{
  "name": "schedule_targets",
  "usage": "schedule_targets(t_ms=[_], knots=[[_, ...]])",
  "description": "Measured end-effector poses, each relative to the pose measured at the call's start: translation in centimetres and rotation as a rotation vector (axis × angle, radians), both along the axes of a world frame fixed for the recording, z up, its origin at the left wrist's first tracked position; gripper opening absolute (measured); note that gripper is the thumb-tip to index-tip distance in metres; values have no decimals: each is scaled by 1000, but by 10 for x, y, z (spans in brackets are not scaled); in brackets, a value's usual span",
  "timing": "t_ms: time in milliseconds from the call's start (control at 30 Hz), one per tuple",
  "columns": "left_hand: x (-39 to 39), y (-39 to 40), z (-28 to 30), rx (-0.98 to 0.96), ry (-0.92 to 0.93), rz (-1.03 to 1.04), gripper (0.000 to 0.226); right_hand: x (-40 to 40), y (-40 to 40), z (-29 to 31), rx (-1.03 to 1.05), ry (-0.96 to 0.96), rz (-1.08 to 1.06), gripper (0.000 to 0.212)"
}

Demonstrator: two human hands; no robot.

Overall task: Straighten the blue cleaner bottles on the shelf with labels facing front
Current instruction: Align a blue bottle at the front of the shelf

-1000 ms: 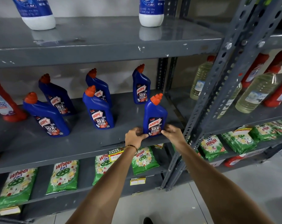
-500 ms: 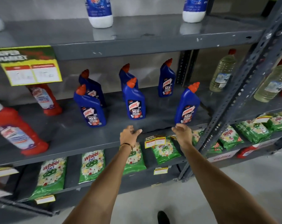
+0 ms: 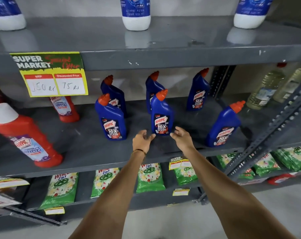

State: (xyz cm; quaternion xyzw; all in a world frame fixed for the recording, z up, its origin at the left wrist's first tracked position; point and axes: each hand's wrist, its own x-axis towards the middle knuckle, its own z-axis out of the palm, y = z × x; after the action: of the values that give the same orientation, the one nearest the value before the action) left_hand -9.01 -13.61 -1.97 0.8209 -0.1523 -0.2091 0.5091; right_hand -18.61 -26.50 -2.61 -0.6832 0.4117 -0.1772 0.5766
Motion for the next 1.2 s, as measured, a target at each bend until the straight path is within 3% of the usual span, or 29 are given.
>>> schedule_targets(t_ms=[133, 300, 700, 1200], knots=[[13, -19, 3, -25, 16, -41, 59, 20, -12, -3, 13, -51, 35, 58], [20, -31, -2, -56, 23, -123, 38, 26, -21, -8, -46, -131, 121, 31], [4, -14, -8, -96, 31, -46, 43, 5, -15, -7, -13, -182, 214, 42], [-33, 13, -11, -57, -26, -73, 41, -42, 9, -8, 53, -168, 233, 29]])
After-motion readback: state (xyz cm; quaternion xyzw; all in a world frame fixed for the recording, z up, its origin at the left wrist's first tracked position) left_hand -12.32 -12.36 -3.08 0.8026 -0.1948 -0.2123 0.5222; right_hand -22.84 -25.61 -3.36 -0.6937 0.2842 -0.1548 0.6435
